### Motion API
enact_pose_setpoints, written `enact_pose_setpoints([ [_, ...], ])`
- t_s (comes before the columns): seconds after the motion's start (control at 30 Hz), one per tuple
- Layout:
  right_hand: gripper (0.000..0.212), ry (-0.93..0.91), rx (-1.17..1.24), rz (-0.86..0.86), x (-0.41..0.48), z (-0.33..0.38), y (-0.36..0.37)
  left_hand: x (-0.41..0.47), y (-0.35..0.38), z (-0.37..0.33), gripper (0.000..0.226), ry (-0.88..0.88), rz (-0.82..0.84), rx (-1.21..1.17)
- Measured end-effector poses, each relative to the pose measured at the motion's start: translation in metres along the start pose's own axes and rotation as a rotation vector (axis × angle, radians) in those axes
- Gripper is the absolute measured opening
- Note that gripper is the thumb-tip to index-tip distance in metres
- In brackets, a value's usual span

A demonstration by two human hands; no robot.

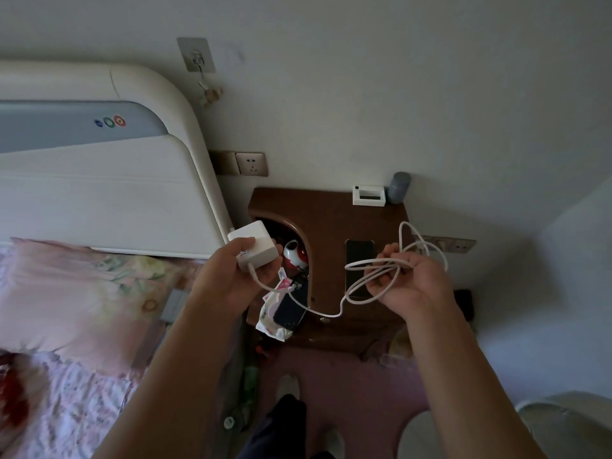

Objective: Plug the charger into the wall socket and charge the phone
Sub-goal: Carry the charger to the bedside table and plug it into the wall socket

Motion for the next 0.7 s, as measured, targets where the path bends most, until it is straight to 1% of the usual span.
enact_pose_setpoints([
  [0.23, 0.021, -0.071, -0.005, -0.045, 0.013, 0.023, 0.021, 0.047, 0.025, 0.001, 0.052, -0.063, 0.067, -0.001],
  [0.4, 0.021, -0.084, -0.012, -0.062, 0.032, 0.029, 0.05, 0.083, 0.038, -0.016, 0.058, -0.071, 0.069, -0.026],
  [0.7, 0.02, -0.129, 0.01, -0.104, 0.063, 0.027, 0.093, 0.142, 0.041, -0.047, 0.053, -0.092, 0.116, 0.005],
])
Point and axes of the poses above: each hand's wrist, its own x-axis towards the middle knuckle, its own y-axis out of the palm, z = x × y, the point moved 6 cm from there along x, towards the middle knuckle, and after that the axes turned 14 degrees about y, right-handed, at the moved point
